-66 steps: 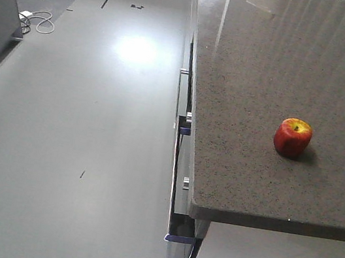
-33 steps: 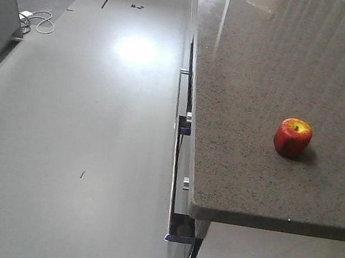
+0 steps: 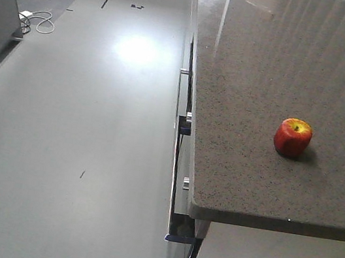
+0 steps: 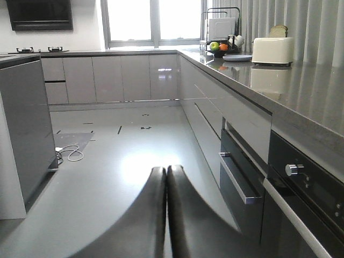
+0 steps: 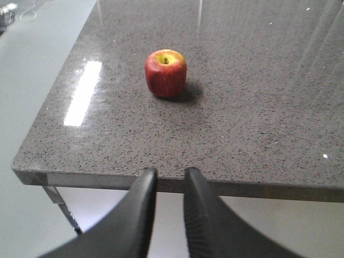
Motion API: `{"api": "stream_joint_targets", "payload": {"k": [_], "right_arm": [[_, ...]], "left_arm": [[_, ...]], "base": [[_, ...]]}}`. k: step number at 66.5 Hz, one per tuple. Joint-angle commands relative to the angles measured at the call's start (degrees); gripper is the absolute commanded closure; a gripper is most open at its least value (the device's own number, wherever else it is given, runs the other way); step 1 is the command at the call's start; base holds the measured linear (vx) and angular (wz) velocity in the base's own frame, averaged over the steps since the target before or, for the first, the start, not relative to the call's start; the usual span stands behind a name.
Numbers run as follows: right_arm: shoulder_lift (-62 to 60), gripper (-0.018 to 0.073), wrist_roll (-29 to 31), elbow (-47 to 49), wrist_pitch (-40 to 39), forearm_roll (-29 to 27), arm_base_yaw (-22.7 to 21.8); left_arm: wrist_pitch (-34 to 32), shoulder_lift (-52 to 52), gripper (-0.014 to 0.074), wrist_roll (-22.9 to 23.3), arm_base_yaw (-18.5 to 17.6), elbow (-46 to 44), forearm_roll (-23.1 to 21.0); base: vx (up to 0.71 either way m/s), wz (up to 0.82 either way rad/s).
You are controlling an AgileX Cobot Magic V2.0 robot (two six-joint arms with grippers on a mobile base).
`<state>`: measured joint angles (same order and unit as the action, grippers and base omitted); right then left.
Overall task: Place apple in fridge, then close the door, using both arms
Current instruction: 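Reach the right gripper toward the red apple on the countertop, then lower the right gripper over the apple and close on it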
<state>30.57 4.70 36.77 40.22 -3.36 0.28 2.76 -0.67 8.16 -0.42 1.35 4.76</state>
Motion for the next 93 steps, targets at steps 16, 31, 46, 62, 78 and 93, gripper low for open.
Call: {"api": "stream_joint_targets", "payload": {"k": [16,31,46,62,78,93], "right_arm": [[15.56,-0.0051,7.22,10.08,0.31,-3.33,-0.28],[26.69,-0.0088,7.99,16.02,0.54,-3.33,-0.28],[38.01,-0.0076,7.99,23.83,0.96,-3.35,-0.28],[49.35,-0.0070,7.99,32.63,1.63,-3.46,-0.28],[59.48,-0.0060,7.99,41.24,2.04,-4.99,-0.28],[67.25,-0.0054,8.15,47.93,2.34,-4.88,-0.28]], "left_arm": [[-4.52,-0.82,0.0603,0.49,-0.12,-0.96,-0.05],[-4.52,-0.82,0.0603,0.49,-0.12,-0.96,-0.05],[-4.52,-0.82,0.0603,0.49,-0.12,-0.96,-0.05],[-4.52,-0.82,0.0603,0.49,-0.12,-0.96,-0.05],[-4.52,-0.82,0.0603,0.49,-0.12,-0.96,-0.05],[-4.52,-0.82,0.0603,0.49,-0.12,-0.96,-0.05]], "base": [[0.00,0.00],[0.00,0.00],[0.00,0.00],[0.00,0.00],[0.00,0.00],[0.00,0.00]]}}
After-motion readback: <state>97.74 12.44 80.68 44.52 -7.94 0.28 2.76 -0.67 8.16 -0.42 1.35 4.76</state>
